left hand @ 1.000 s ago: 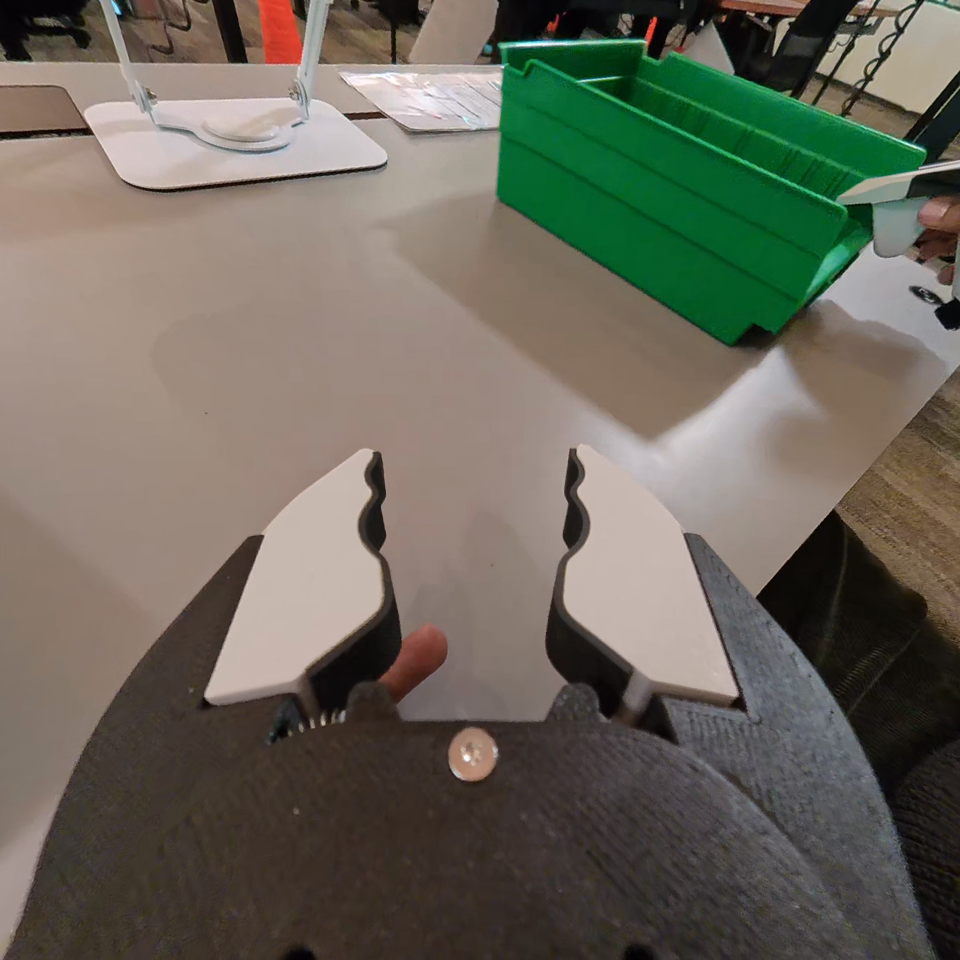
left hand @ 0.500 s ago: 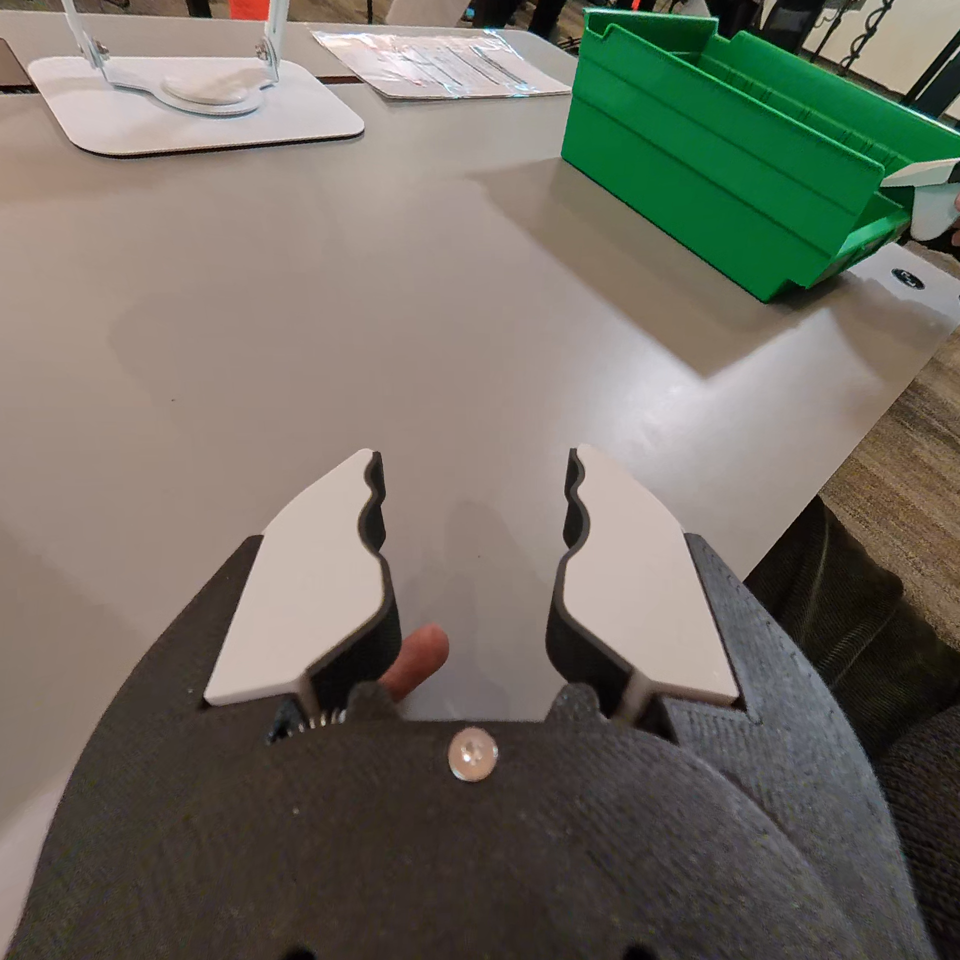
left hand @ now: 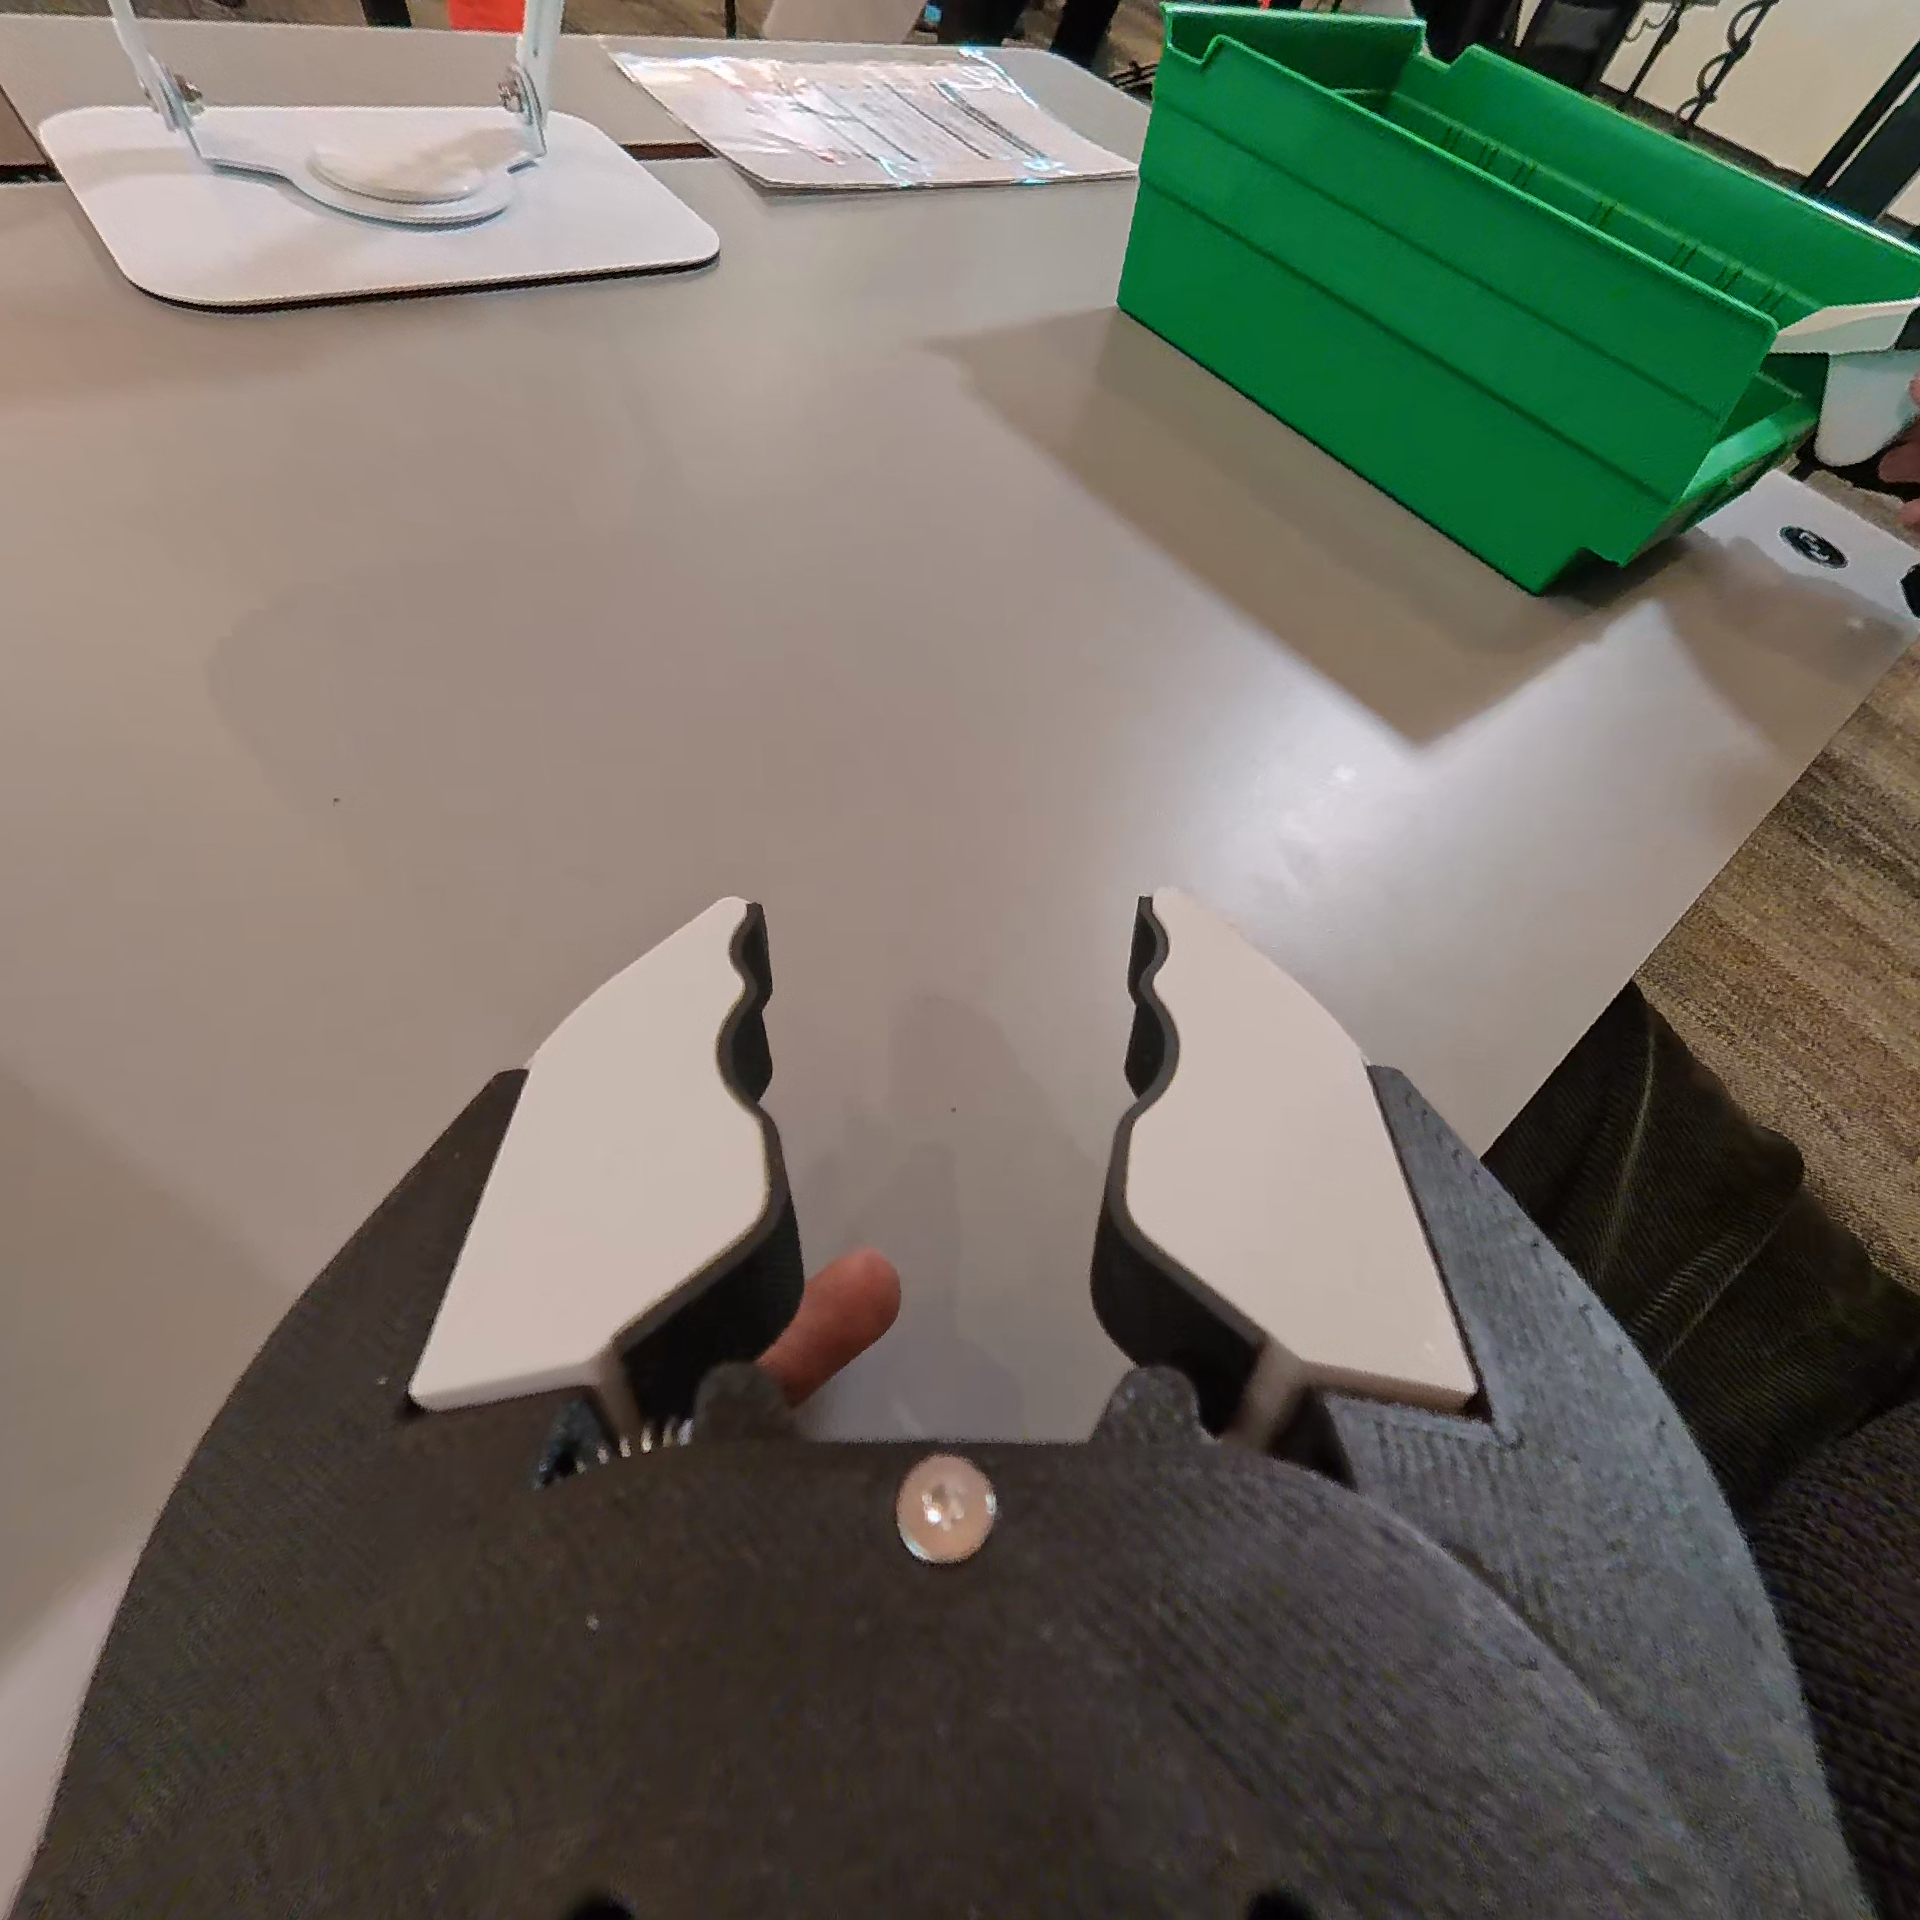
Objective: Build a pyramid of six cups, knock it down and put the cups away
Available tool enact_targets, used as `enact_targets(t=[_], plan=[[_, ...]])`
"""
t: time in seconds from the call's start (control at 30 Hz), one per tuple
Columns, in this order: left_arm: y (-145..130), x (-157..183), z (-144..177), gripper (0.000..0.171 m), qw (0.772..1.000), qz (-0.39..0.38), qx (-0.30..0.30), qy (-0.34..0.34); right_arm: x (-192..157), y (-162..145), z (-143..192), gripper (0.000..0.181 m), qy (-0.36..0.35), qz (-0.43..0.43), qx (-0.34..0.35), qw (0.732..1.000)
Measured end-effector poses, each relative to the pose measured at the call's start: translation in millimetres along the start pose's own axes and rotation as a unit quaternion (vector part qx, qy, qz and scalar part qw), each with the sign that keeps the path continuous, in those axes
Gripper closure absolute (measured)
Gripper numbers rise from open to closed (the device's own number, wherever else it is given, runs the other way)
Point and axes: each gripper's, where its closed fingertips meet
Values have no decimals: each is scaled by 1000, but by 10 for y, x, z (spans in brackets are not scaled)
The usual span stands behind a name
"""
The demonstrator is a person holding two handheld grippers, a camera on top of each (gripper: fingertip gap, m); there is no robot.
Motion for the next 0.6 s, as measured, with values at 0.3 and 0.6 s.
enact_targets(t=[0.3,0.6], plan=[[29,-66,12,104,1000,8,5,14,-98,928,883,128,-145,54,221,963],[535,-1037,941,106,933,-18,172,315,-1486,1121,818,174,-144,253,319,902]])
Point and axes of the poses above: each gripper's, where its closed fingertips meet, z back along the fingers, y out of its top, x = y × z across the jaws, and after that the axes turned 10 degrees about -x, right-handed
